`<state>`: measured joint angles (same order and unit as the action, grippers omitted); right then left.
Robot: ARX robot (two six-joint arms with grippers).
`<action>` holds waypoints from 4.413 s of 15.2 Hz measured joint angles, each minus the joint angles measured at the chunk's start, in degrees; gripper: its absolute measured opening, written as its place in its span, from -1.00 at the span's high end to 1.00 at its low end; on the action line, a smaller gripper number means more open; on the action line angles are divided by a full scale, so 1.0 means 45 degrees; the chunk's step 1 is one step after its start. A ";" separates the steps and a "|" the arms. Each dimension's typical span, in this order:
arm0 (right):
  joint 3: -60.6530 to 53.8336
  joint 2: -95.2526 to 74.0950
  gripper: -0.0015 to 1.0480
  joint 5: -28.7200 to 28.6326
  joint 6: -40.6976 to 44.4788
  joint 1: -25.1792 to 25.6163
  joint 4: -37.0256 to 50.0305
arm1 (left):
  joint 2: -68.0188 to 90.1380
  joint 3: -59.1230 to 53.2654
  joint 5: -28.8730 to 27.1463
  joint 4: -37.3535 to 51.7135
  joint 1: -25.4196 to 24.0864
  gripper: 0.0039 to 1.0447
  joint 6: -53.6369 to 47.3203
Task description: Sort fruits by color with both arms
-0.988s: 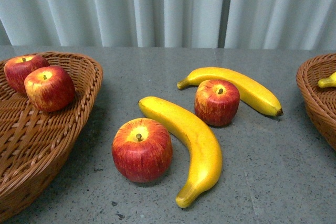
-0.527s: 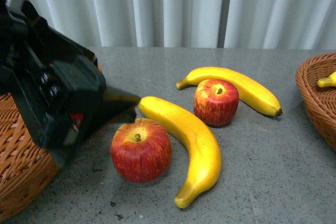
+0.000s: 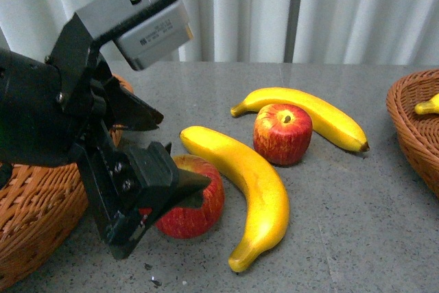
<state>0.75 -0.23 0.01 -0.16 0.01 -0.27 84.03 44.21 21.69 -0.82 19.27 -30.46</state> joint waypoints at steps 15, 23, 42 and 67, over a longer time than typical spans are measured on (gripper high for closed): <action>0.0000 0.0000 -0.87 0.0000 0.0000 0.0000 0.0000 | 0.1205 0.0000 -0.0908 0.2035 0.0131 -0.30 -0.0034; 0.0000 -0.0005 -0.87 -0.0005 0.0000 0.0000 0.0000 | -0.2467 -0.1394 -0.6450 0.3279 -0.4362 -0.29 0.7349; 0.0000 -0.0005 -0.87 0.0000 0.0000 0.0000 0.0000 | 0.0301 0.1889 -0.2501 0.2477 0.0491 -0.88 0.4512; 0.0000 -0.0005 -0.87 0.0000 0.0000 0.0000 0.0000 | 0.5440 0.6212 -0.4099 0.2234 0.1622 -0.29 0.2414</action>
<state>0.75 -0.25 0.01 -0.16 0.01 -0.27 108.51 72.16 3.25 9.23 26.57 -19.59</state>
